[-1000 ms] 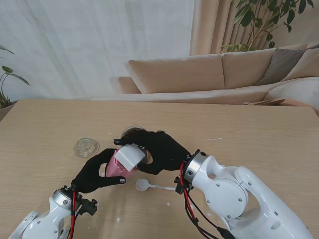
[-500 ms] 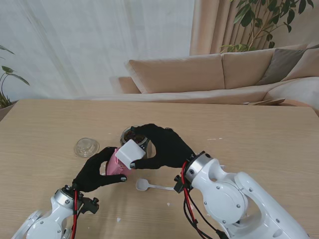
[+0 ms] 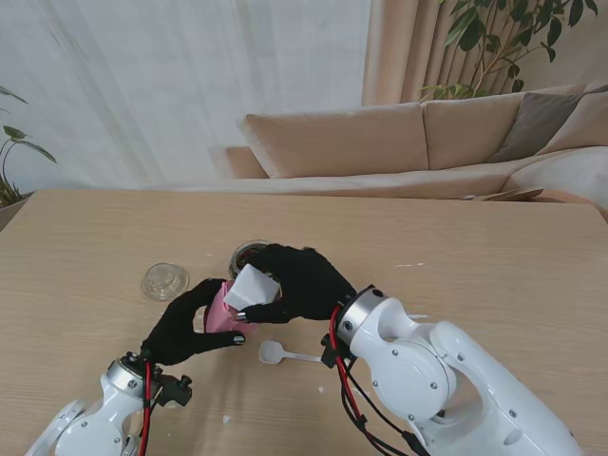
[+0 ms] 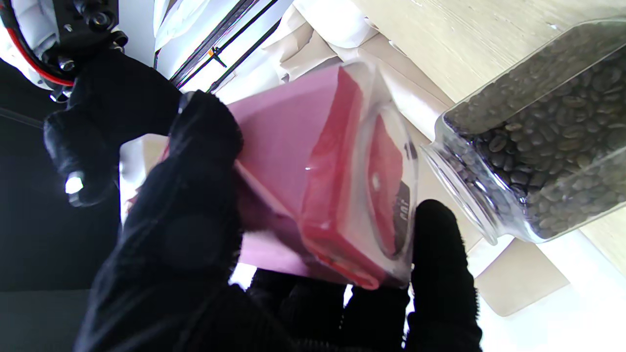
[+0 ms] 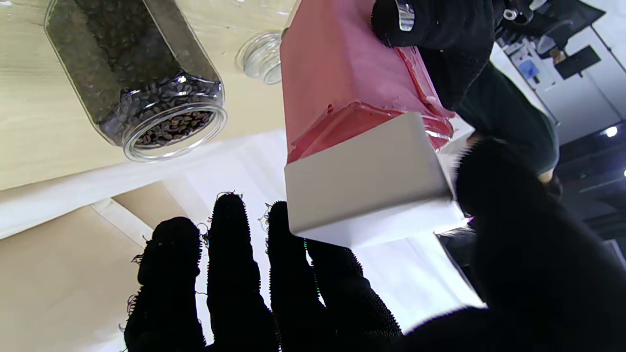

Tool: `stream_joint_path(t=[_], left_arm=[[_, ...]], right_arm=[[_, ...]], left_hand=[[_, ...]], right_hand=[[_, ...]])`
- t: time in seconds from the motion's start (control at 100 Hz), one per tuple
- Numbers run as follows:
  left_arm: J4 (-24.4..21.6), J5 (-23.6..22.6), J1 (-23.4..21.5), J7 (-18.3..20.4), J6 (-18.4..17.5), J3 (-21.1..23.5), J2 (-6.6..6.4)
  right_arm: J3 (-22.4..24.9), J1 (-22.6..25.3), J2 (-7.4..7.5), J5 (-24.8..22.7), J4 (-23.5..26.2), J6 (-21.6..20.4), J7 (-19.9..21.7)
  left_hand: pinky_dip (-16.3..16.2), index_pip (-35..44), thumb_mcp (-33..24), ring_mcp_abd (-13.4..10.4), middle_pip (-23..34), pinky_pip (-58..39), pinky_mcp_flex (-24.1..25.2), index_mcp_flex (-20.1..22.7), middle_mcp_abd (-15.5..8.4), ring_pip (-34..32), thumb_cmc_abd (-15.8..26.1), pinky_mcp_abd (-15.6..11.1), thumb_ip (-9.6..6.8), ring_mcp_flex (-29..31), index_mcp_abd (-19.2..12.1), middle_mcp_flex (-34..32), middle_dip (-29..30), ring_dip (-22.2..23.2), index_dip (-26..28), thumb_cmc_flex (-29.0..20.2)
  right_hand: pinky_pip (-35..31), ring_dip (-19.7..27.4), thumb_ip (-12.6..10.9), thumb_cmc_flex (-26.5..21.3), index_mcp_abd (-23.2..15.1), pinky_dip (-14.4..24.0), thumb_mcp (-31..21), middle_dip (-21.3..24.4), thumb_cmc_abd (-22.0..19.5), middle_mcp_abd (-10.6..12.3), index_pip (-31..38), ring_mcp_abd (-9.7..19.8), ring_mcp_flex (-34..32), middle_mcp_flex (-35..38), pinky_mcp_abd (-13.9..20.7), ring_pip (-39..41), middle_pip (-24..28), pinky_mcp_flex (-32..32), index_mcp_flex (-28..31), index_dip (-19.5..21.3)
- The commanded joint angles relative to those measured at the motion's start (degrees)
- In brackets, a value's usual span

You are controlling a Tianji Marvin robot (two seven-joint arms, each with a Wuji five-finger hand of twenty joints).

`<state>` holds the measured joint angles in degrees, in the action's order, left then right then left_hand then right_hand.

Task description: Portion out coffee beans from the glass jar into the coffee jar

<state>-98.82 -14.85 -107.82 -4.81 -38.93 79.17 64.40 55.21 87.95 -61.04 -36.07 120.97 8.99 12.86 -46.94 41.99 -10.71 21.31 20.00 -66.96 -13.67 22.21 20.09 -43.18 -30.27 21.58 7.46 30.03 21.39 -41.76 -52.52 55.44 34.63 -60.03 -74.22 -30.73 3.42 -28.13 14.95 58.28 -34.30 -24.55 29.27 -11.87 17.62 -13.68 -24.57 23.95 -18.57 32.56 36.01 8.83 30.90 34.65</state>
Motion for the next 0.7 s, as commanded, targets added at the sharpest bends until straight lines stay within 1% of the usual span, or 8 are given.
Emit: stream_joint_path(t=[0.0, 0.04, 0.15, 0.3, 0.4, 0.55, 0.58, 0.69], left_arm=[[-0.52, -0.04, -0.23, 0.73, 0.13, -0.08, 0.37], [-0.49, 0.0, -0.22, 0.82, 0.16, -0.07, 0.34], [-0.5, 0.26, -0.27, 1.14, 0.27, -0.07, 0.27], [-0.58, 0.85, -0.32, 1.85, 0.46, -0.03, 0.12], [-0.78, 1.64, -0.44, 2.35, 0.43, 0.05, 0.04], [-0.97, 2.52, -0.51, 3.14, 0.16, 0.29, -0.11], [-0.99, 2.55, -0.51, 3.19, 0.13, 0.34, -0.13], [-0.92, 2.53, -0.43, 3.3, 0.04, 0.46, -0.16]], right_arm=[[-0.32, -0.06, 0.02, -0.46, -0.22, -0.76, 1.24], [-0.2, -0.18, 0.07, -0.48, -0.39, -1.35, 1.4], [0.09, -0.24, 0.11, 0.24, -0.54, -2.04, 1.64], [0.77, -0.37, 0.43, 1.73, -0.19, -2.76, 3.35], [1.06, -0.42, 0.63, 2.28, 0.05, -3.06, 4.36], [1.49, -0.56, 1.0, 2.07, 0.36, -3.78, 5.99], [1.61, -0.61, 1.09, 2.05, 0.44, -3.95, 6.41], [2.05, -0.76, 1.4, 1.73, 0.75, -4.4, 7.83]], left_hand=[[-0.11, 14.31, -18.5, -1.11, 11.15, -0.99, -0.2, 5.05, -8.29, -0.76, 10.4, -0.21, -1.43, 1.53, -10.89, -6.97, -5.37, 1.72, 4.15, -13.94], [-0.11, 14.28, -18.48, -1.15, 11.14, -0.97, -0.18, 5.02, -8.29, -0.72, 10.49, -0.22, -1.4, 1.49, -10.87, -6.97, -5.37, 1.72, 4.13, -13.94], [-0.05, 14.28, -18.47, -1.14, 11.15, -0.84, -0.18, 5.04, -8.25, -0.68, 10.46, -0.28, -1.4, 1.46, -10.86, -6.99, -5.4, 1.78, 4.14, -13.94], [-0.04, 14.22, -18.43, -1.17, 11.09, -0.82, -0.19, 5.0, -8.3, -0.62, 10.49, -0.28, -1.41, 1.49, -10.87, -6.93, -5.41, 1.8, 4.12, -13.94], [-0.05, 14.23, -18.46, -1.17, 11.11, -0.81, -0.19, 5.07, -8.24, -0.6, 10.46, -0.28, -1.41, 1.51, -10.88, -7.03, -5.43, 1.84, 4.15, -13.94], [-0.05, 14.19, -18.48, -1.13, 11.08, -0.81, -0.19, 5.07, -8.26, -0.58, 10.42, -0.28, -1.43, 1.59, -10.82, -7.03, -5.44, 1.87, 4.16, -13.94], [-0.05, 14.17, -18.42, -1.13, 11.07, -0.81, -0.19, 5.06, -8.34, -0.58, 10.46, -0.28, -1.39, 1.59, -10.85, -7.0, -5.43, 1.87, 4.16, -13.94], [-0.05, 14.18, -18.41, -1.23, 11.05, -0.81, -0.19, 5.04, -8.32, -0.52, 10.5, -0.28, -1.42, 1.55, -10.89, -6.97, -5.45, 1.87, 4.21, -13.94]], right_hand=[[-1.18, -0.82, -1.75, -5.59, -2.5, 0.09, -0.26, -0.23, 0.14, 1.59, 1.33, 0.16, -1.05, 1.49, -0.37, 0.16, 0.12, 0.17, 1.66, 1.01], [-1.19, -0.76, -2.41, -8.94, -5.19, 0.09, -2.31, -0.19, -0.34, 2.19, 1.54, 0.47, -0.94, 0.86, -0.09, -0.03, -0.15, 0.2, 1.59, 1.27], [-0.28, -0.38, -2.38, -13.44, -12.63, -0.09, -10.3, 0.69, -0.04, 2.61, 1.95, 0.49, -0.02, 0.16, 0.37, -1.15, -1.94, -0.69, 1.54, 1.07], [1.37, 0.27, -1.6, -17.65, -23.83, -0.23, -18.38, 2.25, 1.7, 3.88, 3.72, 0.47, 1.35, -0.61, 0.55, -2.96, -4.38, -1.9, -1.35, -0.49], [2.16, 0.54, -0.81, -20.43, -29.18, -0.18, -22.9, 2.69, 3.63, 4.79, 5.72, 0.41, 2.15, -1.31, 0.78, -3.92, -5.04, -2.46, -3.15, -1.78], [3.75, 1.17, 0.38, -22.54, -32.76, -0.31, -25.67, 3.51, 5.73, 5.81, 5.52, 0.28, 3.6, -3.02, 1.33, -5.65, -6.49, -3.43, -6.83, -5.2], [4.08, 1.33, 1.03, -22.5, -32.94, -0.18, -26.16, 3.82, 6.22, 6.06, 5.47, 0.23, 3.76, -3.38, 1.36, -6.14, -6.83, -3.43, -7.78, -7.13], [5.01, 1.64, 1.4, -20.6, -32.65, -0.35, -25.02, 4.26, 8.36, 6.74, 3.02, 0.44, 5.43, -6.44, 1.95, -7.09, -8.0, -4.35, -13.67, -9.13]])
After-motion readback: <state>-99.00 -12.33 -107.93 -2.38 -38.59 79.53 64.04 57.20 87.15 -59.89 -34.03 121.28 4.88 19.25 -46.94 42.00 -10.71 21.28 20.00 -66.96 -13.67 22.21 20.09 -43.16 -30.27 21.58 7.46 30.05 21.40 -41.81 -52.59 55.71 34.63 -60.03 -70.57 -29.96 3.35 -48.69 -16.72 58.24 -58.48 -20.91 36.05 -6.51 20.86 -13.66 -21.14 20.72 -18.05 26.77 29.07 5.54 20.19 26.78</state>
